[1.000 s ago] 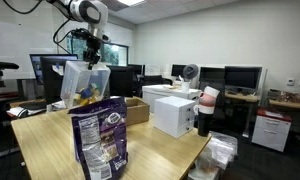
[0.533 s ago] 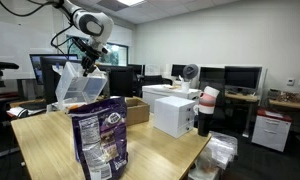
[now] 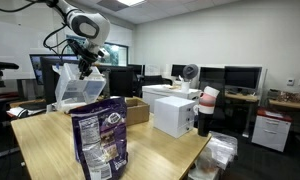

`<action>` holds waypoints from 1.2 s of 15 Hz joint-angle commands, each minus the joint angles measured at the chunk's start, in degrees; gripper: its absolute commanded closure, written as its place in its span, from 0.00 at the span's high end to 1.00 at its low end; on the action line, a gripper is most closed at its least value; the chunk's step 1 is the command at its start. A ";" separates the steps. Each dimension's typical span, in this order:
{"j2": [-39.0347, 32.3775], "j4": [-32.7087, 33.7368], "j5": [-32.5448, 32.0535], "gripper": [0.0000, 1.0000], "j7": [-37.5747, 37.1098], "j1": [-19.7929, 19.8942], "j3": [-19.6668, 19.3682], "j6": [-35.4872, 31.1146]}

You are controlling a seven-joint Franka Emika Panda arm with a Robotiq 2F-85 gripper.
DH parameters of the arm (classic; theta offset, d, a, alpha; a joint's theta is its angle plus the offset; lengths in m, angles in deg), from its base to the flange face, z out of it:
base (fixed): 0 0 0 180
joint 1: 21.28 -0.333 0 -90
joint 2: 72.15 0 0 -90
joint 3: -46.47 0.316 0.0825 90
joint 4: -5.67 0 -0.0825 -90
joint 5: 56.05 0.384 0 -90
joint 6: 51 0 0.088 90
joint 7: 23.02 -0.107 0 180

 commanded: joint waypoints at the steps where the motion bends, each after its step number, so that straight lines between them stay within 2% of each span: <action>1: 4.91 -4.14 0.04 0.06 0.35 -0.16 0.34 -1.86; 3: 6.65 -4.34 -0.69 0.06 0.05 -0.95 1.01 -1.77; 7: 7.01 -2.35 -4.74 0.06 -0.38 -5.40 5.60 -0.90; 18: 7.15 -1.78 -6.68 0.06 0.10 -6.29 6.27 -0.78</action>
